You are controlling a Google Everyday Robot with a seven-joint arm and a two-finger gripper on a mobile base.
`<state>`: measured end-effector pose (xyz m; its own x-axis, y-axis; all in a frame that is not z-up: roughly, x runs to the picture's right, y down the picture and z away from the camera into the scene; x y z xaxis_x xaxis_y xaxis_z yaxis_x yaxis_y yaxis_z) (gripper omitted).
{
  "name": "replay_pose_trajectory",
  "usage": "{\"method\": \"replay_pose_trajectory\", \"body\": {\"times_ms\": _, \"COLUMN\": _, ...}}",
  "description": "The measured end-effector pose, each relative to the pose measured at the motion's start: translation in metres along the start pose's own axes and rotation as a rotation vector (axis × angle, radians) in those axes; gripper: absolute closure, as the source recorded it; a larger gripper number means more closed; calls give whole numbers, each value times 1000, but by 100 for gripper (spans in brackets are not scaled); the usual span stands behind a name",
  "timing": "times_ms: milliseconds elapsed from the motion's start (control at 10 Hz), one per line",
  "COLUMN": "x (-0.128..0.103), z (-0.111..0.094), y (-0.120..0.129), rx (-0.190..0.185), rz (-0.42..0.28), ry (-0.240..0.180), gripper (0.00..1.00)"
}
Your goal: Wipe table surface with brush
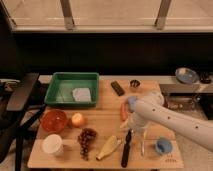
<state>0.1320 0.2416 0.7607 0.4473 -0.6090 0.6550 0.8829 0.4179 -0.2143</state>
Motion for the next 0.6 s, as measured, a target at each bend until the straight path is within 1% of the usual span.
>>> {"method": "replay_pose_trajectory", "body": {"times_ms": 200, "x": 0, "z": 13, "y": -4, "rx": -30, "rz": -29, "ry": -12, "gripper": 26}}
{"method": "replay_pose_trajectory", "body": {"times_ms": 400, "x": -1, "z": 20, "y": -5, "rx": -42, "rz": -42, "ry": -24, "gripper": 26}}
{"method": "replay_pose_trajectory", "body": {"times_ms": 500, "x": -3, "z": 26, "y": -3, "rx": -46, "rz": -42, "ry": -37, "gripper": 26}}
{"method": "replay_pose_trajectory", "body": {"times_ms": 600, "x": -5, "z": 30, "y": -2, "rx": -51, "rz": -46, "ry": -45, "gripper": 28}}
